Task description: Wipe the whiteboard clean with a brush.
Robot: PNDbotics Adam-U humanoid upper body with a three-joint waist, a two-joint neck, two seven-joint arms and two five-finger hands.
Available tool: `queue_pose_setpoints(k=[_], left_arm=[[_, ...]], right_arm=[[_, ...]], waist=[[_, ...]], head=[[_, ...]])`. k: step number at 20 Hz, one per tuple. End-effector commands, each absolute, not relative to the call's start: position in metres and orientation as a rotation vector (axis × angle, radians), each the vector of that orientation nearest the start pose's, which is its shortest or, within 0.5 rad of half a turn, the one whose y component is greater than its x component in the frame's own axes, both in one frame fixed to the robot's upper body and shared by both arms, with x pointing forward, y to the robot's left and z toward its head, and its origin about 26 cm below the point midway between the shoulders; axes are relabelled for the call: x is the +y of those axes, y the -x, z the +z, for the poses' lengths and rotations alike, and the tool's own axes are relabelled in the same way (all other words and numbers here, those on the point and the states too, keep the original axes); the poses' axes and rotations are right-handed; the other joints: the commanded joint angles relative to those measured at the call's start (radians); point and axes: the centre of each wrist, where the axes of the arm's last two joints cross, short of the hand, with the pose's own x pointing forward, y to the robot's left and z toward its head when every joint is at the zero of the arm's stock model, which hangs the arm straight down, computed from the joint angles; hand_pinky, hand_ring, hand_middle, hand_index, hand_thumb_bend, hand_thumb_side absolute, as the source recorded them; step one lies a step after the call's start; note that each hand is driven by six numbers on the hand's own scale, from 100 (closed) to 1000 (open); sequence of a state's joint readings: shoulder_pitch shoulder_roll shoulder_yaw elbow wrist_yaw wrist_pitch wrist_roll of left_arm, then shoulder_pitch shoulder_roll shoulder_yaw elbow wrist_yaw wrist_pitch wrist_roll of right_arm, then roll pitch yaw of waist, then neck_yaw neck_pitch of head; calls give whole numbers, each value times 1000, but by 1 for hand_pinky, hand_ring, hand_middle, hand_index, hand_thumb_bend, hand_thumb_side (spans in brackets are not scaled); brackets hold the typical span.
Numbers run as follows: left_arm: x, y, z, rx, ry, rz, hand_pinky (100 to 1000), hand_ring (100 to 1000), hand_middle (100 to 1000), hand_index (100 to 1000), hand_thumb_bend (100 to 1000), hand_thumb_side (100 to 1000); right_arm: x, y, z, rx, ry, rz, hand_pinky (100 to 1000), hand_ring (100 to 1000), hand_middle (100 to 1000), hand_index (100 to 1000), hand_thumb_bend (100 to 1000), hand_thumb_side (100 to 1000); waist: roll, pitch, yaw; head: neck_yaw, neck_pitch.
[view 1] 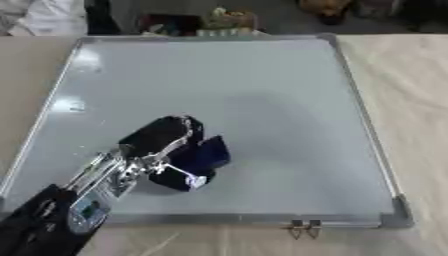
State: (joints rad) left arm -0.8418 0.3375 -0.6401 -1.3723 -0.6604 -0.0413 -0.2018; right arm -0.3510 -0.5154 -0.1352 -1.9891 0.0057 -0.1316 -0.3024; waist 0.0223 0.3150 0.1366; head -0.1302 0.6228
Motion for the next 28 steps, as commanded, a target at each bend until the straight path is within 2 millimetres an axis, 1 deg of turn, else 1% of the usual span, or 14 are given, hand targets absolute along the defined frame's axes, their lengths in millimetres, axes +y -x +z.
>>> queue_pose_setpoints(k=[1,2,6,10,18,26,27,28], left_arm=[[115,-397,179,-1889,-608,-1685,424,564,467,295,303,234],[117,-397,181,-1890,-615,-1676,424,562,465,294,289,230],[126,-399,183,-1882,-639,-1649,418,559,462,293,279,228],[140,-401,188,-1873,-681,-1603,419,556,460,289,275,227],[178,-411,207,-1821,-815,-1510,426,554,465,291,263,225],[224,-427,233,-1752,-977,-1387,429,551,464,287,272,230],[229,-429,236,-1742,-992,-1374,430,551,465,288,213,245],[234,-432,240,-1733,-1005,-1361,430,551,465,288,274,234]], right_arm=[[-316,-295,255,-2552,564,134,839,814,743,892,100,1000],[-317,-295,255,-2551,565,134,839,814,743,892,100,1000],[-317,-295,255,-2551,566,133,839,814,743,892,100,1000],[-317,-295,255,-2550,569,134,840,814,743,892,100,1000],[-318,-295,256,-2551,573,136,840,815,743,892,100,1000],[-318,-295,257,-2556,574,139,841,816,742,892,100,1000],[-317,-295,257,-2557,573,139,841,816,742,892,100,1000],[-317,-295,257,-2558,571,140,841,816,742,892,100,1000]], waist=[[-1,-24,1],[-1,-24,1],[-1,-24,1],[0,-23,2],[-1,-17,1],[-4,-5,-10],[-4,-3,-12],[-4,-1,-14]], head=[[0,-9],[0,-10],[-1,-11],[-2,-15],[2,-26],[12,-41],[15,-44],[19,-46]])
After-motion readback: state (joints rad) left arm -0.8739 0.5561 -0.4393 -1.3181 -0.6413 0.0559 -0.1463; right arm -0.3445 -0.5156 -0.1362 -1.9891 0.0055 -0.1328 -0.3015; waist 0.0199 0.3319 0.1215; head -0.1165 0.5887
